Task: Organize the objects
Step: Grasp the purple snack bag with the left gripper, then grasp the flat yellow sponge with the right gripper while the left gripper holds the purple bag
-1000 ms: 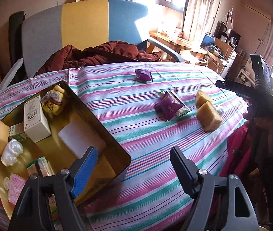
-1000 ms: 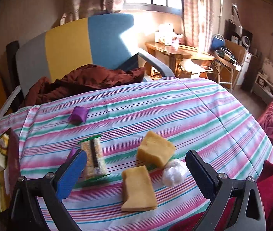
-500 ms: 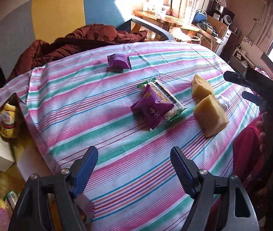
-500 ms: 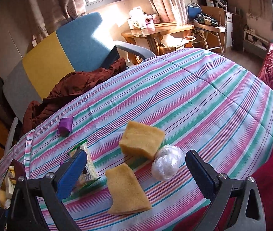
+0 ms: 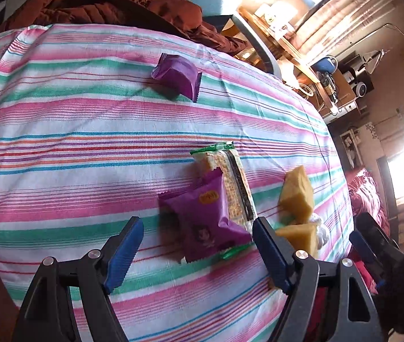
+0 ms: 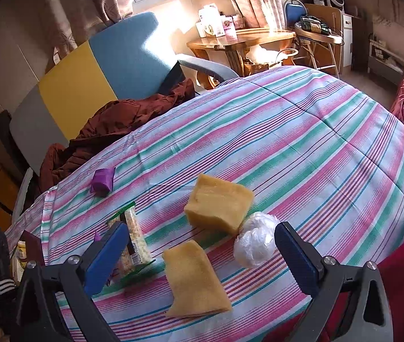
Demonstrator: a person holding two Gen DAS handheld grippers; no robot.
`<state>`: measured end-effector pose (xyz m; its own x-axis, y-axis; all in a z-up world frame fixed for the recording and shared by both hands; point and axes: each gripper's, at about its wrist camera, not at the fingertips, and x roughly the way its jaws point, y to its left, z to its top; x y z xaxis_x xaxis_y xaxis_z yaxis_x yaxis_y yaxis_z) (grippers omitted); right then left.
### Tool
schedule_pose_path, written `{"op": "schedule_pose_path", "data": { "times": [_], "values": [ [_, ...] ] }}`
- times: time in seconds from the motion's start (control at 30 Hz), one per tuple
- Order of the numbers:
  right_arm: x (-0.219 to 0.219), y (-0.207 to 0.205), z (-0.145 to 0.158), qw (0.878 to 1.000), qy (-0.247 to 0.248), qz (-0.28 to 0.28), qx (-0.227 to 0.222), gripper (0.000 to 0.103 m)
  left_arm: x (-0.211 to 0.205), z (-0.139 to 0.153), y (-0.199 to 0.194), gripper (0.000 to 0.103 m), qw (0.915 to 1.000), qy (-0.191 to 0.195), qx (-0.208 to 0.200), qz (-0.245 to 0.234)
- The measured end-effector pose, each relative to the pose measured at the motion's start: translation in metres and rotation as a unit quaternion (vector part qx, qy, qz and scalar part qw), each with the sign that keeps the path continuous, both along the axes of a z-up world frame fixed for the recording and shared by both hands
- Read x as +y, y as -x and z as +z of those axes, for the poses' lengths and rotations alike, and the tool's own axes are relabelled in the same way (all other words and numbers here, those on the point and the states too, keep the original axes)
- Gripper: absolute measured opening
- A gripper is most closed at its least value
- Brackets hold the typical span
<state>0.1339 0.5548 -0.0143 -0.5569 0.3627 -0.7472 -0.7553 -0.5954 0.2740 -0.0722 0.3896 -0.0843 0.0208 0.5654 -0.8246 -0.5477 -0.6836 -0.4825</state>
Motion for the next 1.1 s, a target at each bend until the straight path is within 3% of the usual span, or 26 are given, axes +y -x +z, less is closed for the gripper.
{"op": "schedule_pose_path", "data": {
  "times": [0.07, 0.1, 0.33, 0.6, 0.73, 0.83, 0.97, 1.03, 1.1],
  "values": [
    [0.0, 0.001, 0.0, 1.0, 0.0, 0.003, 0.001, 0.103, 0.008, -0.009, 0.003, 0.078, 1.0, 0.003, -0.004, 0.005],
    [0.0, 0.002, -0.001, 1.0, 0.001, 0.005, 0.0, 0.103, 0.013, -0.008, 0.002, 0.078, 0.9999, 0.002, 0.013, 0.001],
    [0.001, 0.006, -0.004, 1.0, 0.006, 0.015, -0.003, 0.103, 0.02, -0.009, -0.006, 0.04, 0.9942, 0.037, 0.091, -0.045],
    [0.011, -0.004, -0.004, 1.0, 0.024, -0.002, 0.015, 0.103, -0.007, -0.003, -0.04, 0.04, 0.9821, 0.056, 0.147, -0.104],
    [0.007, 0.004, -0.01, 0.998, 0.047, 0.029, 0.014, 0.102, -0.024, -0.003, -0.063, 0.039, 0.9737, 0.063, 0.179, -0.127],
    [-0.002, 0.02, -0.029, 0.993, 0.089, 0.072, -0.022, 0.099, -0.033, -0.003, -0.07, 0.039, 0.9726, 0.062, 0.183, -0.13],
    [-0.016, 0.038, -0.052, 0.985, 0.088, 0.101, -0.11, 0.089, -0.037, -0.004, -0.07, 0.039, 0.9745, 0.06, 0.175, -0.127],
    [-0.02, 0.041, -0.057, 0.983, 0.08, 0.108, -0.129, 0.059, -0.038, -0.005, -0.069, 0.039, 0.9748, 0.057, 0.175, -0.126],
    [-0.024, 0.043, -0.058, 0.981, 0.055, 0.109, -0.148, 0.05, -0.037, -0.005, -0.07, 0.039, 0.9741, 0.058, 0.178, -0.127]
  ]
}}
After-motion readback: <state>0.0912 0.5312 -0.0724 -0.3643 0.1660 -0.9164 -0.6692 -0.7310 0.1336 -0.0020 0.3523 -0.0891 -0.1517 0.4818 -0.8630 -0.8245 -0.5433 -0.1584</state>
